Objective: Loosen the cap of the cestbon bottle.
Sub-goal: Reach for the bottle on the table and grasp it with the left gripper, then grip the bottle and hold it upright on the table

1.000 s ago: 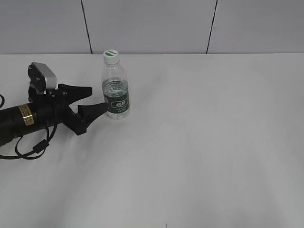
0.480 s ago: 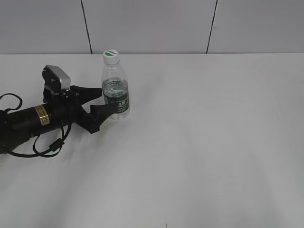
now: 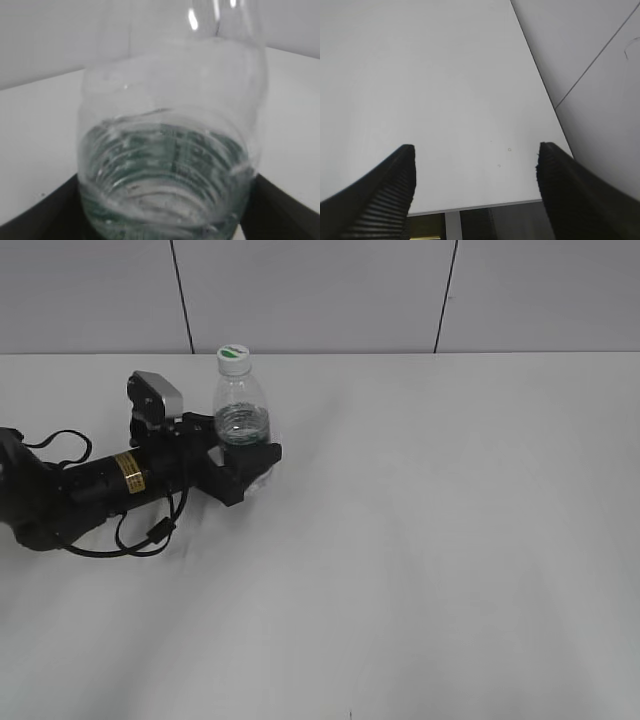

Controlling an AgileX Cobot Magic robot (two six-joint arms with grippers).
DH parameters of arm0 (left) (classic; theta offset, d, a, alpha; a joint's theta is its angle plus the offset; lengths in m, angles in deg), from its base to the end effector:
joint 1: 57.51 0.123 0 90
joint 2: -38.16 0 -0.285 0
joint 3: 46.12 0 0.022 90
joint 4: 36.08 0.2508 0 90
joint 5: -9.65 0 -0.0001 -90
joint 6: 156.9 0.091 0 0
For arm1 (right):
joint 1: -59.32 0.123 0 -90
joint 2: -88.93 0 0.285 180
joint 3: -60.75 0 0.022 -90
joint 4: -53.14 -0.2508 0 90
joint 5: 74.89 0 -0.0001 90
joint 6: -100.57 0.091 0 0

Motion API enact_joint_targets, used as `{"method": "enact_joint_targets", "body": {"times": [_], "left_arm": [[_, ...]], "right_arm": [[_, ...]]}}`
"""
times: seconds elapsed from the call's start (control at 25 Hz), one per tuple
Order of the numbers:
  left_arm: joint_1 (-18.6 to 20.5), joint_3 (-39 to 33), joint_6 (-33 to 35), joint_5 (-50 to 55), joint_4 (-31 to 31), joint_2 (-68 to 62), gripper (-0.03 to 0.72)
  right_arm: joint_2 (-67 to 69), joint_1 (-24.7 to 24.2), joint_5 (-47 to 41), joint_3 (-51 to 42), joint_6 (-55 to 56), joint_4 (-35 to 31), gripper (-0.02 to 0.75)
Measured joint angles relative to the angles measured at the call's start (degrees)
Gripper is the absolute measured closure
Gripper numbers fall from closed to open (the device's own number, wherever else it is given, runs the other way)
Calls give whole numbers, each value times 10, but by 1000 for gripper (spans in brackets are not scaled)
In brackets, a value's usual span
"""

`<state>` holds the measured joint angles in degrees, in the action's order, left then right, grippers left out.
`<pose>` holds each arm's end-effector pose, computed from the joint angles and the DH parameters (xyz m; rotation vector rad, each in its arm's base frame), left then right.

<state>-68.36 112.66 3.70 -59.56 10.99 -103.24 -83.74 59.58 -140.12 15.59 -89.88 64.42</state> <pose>0.3650 -0.1334 0.0544 0.7265 1.6306 -0.7833 -0.0175 -0.0163 0.2884 -0.1657 2.0499 -0.3452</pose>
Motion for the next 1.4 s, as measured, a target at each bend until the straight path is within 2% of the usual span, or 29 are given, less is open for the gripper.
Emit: {"method": "enact_joint_targets", "body": {"times": [0.28, 0.6, 0.76, 1.0, 1.4], "left_arm": [[-9, 22, -11, -1, -11, -1, 168], [-9, 23, -15, 12, -13, -1, 224], [-9, 23, -15, 13, -14, -1, 279], [-9, 23, -15, 14, -13, -1, 279], [-8, 23, -15, 2, 57, -1, 279]], "right_arm": [[0, 0, 0, 0, 0, 0, 164], [0, 0, 0, 0, 0, 0, 164], [0, 0, 0, 0, 0, 0, 164], [0, 0, 0, 0, 0, 0, 164], [0, 0, 0, 0, 0, 0, 164]]}}
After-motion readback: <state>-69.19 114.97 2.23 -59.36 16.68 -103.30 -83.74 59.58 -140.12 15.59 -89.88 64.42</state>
